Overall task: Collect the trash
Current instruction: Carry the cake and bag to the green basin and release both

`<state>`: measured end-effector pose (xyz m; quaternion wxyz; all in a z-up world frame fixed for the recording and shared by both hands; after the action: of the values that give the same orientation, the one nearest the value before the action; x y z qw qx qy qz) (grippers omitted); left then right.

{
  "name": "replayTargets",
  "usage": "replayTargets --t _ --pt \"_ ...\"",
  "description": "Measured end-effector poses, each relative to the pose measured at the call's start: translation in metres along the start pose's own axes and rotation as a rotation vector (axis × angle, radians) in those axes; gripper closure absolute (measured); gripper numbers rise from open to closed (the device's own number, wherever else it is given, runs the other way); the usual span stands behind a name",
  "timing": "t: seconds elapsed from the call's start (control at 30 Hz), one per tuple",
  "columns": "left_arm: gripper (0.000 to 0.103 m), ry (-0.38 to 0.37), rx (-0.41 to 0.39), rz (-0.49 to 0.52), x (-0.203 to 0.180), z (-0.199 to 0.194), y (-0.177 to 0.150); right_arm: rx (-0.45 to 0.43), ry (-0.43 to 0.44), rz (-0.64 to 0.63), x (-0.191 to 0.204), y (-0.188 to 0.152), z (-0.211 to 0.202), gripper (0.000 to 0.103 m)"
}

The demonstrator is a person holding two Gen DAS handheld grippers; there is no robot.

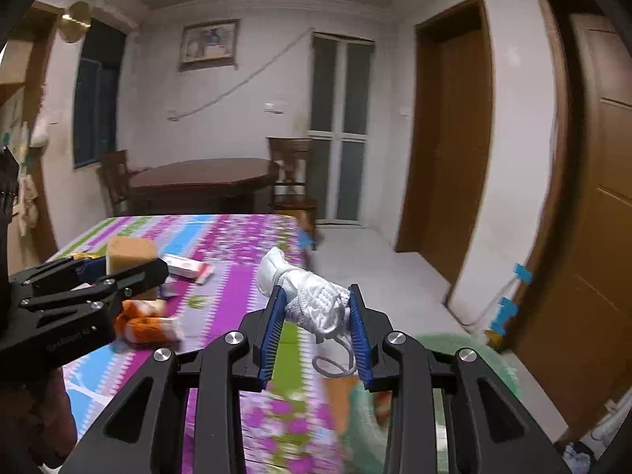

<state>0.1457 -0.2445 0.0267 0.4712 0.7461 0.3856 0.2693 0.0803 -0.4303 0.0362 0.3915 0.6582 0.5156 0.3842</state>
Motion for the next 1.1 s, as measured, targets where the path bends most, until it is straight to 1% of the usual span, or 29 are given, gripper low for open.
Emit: replayTargets --t 0.13,0.33,0.43,0.5,0.53,0.57,0.63,0.7,0.8,0.83,0.9,0.97,1.1 --pt "0.059 -0.065 0.005 0.031 -0.035 0.022 0.011 0.019 -0.071 0.032 -0.055 0.001 -0.003 0.070" --pt "0.059 -0.149 0.035 0.079 -0.080 0.060 0.019 0.072 -0.157 0.064 -0.122 -0.004 0.007 0.070" --pt "0.059 -0.186 0.069 0.103 -0.102 0.078 0.016 0.134 -0.197 0.082 -0.159 -0.011 0.019 0.070" --pt "0.059 -0.207 0.097 0.110 -0.113 0.093 0.012 0.170 -0.219 0.088 -0.176 -0.016 0.027 0.070" --pt "0.059 -0.212 0.107 0.111 -0.118 0.097 0.011 0.184 -0.225 0.091 -0.175 -0.019 0.031 0.070" --pt "0.059 -0.217 0.119 0.114 -0.122 0.103 0.009 0.213 -0.230 0.101 -0.188 -0.022 0.035 0.070" --pt "0.059 -0.234 0.150 0.119 -0.131 0.116 0.006 0.259 -0.231 0.112 -0.202 -0.029 0.045 0.070" --pt "0.059 -0.244 0.178 0.133 -0.141 0.128 0.002 0.299 -0.225 0.127 -0.208 -0.036 0.054 0.070" --pt "0.059 -0.259 0.224 0.159 -0.155 0.144 -0.007 0.342 -0.233 0.126 -0.205 -0.044 0.070 0.070" --pt "0.059 -0.263 0.240 0.161 -0.158 0.150 -0.010 0.358 -0.230 0.134 -0.211 -0.048 0.073 0.070" --pt "0.059 -0.267 0.268 0.159 -0.161 0.159 -0.015 0.373 -0.235 0.139 -0.207 -0.052 0.079 0.070" --pt "0.059 -0.265 0.290 0.158 -0.163 0.167 -0.021 0.388 -0.239 0.146 -0.214 -0.057 0.085 0.070" --pt "0.059 -0.259 0.312 0.151 -0.162 0.174 -0.028 0.409 -0.245 0.147 -0.217 -0.065 0.093 0.070"
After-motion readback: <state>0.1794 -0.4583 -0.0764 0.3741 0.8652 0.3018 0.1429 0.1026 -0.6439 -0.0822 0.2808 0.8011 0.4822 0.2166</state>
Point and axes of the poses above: each gripper's, at about its wrist camera, not at the fingertips, and z roughly the way its jaws point, x to its left, y to its top, the point moved 4 cm from there along z, roughly the way its jaws point, and after that the axes turned 9 degrees about z, right-handed, at the moved point
